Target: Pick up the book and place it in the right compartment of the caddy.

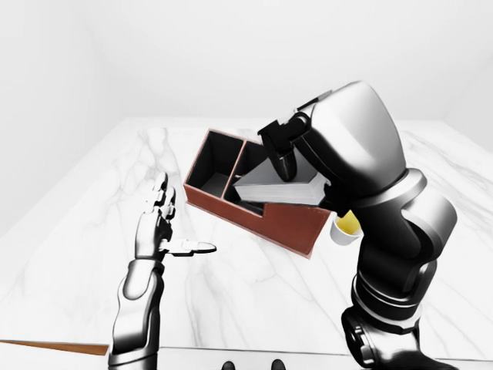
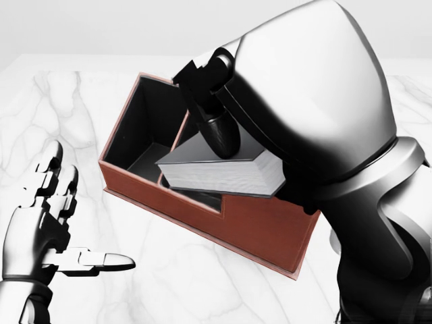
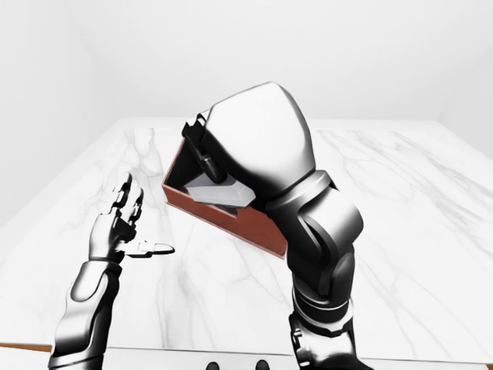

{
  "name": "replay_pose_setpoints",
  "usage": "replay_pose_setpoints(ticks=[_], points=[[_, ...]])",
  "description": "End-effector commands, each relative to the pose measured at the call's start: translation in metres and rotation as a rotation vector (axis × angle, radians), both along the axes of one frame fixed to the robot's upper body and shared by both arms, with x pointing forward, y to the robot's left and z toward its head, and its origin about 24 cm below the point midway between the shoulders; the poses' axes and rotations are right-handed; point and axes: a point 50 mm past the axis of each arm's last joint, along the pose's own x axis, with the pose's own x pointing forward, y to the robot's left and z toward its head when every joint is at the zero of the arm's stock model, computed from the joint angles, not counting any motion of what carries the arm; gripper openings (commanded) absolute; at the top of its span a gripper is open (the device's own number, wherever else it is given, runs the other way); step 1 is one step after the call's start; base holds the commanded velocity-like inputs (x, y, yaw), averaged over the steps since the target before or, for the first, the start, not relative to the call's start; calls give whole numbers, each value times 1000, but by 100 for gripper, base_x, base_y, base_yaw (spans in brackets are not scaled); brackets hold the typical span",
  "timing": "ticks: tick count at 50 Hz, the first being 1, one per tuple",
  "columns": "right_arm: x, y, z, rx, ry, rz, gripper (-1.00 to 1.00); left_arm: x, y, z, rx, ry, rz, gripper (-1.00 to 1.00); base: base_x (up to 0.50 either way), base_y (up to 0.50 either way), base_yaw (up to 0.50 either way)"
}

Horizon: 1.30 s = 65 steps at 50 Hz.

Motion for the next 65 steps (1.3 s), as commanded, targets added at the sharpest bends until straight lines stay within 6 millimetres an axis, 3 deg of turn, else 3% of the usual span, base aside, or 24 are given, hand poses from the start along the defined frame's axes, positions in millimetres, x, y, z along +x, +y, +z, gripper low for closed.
replay_pose_setpoints(ticks=[1,9,19,28,47,54,65], points=[[12,-5,26,-50,-54,-69,-100,-4,2,8,-1,-25,-1,100,0,0,0],[28,-7,43,-73,-10,-134,-100,-11,1,18,-1,-72,-9,100,0,0,0],[82,-27,48,-70,185,-290,-100,-14,2,30,2,-126,-19,100,0,0,0],[114,-32,66,-78,287,-358,-100,-10,2,31,1,-129,-25,100,0,0,0],[178,-43,38,-181,575,-529,-100,-21,9,55,7,-239,-3,100,0,0,0],[188,-40,40,-171,572,-543,-100,-28,11,63,16,-274,4,100,0,0,0],[201,-42,15,-192,550,-571,-100,-30,12,62,18,-273,6,100,0,0,0]])
